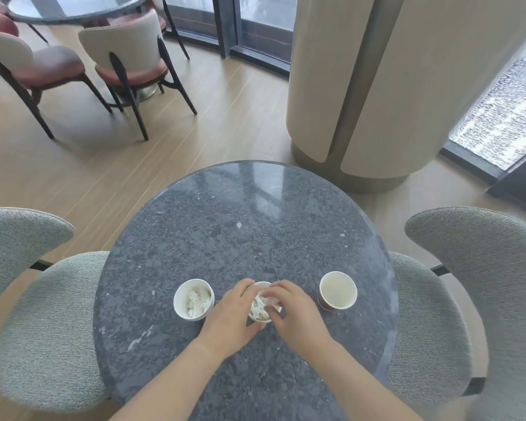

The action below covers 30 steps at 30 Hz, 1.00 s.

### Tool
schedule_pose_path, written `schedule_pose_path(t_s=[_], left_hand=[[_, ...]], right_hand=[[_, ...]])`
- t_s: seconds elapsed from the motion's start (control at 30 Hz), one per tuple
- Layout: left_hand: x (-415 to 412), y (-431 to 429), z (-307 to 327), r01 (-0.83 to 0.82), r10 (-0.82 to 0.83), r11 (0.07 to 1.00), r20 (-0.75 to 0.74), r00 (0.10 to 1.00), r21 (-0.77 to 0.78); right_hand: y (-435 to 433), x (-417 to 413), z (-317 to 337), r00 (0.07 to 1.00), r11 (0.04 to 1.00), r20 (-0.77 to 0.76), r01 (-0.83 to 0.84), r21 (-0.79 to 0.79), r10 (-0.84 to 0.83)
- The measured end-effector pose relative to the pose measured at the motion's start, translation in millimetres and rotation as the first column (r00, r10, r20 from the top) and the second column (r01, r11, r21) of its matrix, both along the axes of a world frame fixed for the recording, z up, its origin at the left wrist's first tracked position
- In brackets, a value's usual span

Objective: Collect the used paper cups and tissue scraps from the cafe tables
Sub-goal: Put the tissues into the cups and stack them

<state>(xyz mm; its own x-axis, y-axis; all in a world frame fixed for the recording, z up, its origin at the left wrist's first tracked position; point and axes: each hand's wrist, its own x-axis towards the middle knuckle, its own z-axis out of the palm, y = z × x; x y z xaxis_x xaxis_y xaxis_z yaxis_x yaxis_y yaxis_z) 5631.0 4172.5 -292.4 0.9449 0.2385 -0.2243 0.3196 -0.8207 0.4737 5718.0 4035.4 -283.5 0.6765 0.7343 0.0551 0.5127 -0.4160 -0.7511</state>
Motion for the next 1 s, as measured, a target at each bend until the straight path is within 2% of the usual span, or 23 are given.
schedule_pose_path(t_s=[0.13,0.23,0.43,0.53,0.67,0.77,0.87,1.0], left_hand=[[-9.0,13.4,7.8,-0.03,0.03,0.999,0.033,0.999,-0.015],[-20.4,30.2,13.9,-0.072,0.07,0.997,0.049,0.996,0.031],[-42.6,53.6,17.7,-0.165,0.161,0.984,0.054,0.985,0.07],[-47.0,58.5,14.7,-0.175,0.177,0.98,-0.008,0.984,0.094],[-44.9,61.0,10.5,-0.134,0.17,0.972,-0.185,0.968,0.194],[-43.4,61.9,7.6,-0.115,0.151,0.972,-0.174,0.973,0.204],[-38.8,61.2,7.7,-0.116,0.132,0.979,-0.089,0.987,0.167],[-28.9,53.3,12.1,-0.107,0.113,0.985,-0.039,0.993,0.133]], right_hand=[[-0.1,-0.8,-4.4,1.0,0.999,0.025,-0.008,-0.047,0.009],[-1.1,-3.1,-8.4,0.997,0.995,0.069,-0.031,-0.092,0.038],[10.5,-18.5,-10.7,0.984,0.955,0.106,-0.111,-0.275,0.145],[11.7,-21.4,-12.7,0.968,0.922,0.159,-0.125,-0.365,0.194],[6.4,-22.1,-15.0,0.963,0.884,0.209,-0.055,-0.465,0.169],[3.9,-19.1,-10.3,0.96,0.854,0.215,-0.044,-0.519,0.181],[-2.0,-13.7,-4.2,0.962,0.871,0.226,-0.023,-0.491,0.152],[-13.6,-12.7,0.1,0.978,0.938,0.205,0.027,-0.345,0.048]])
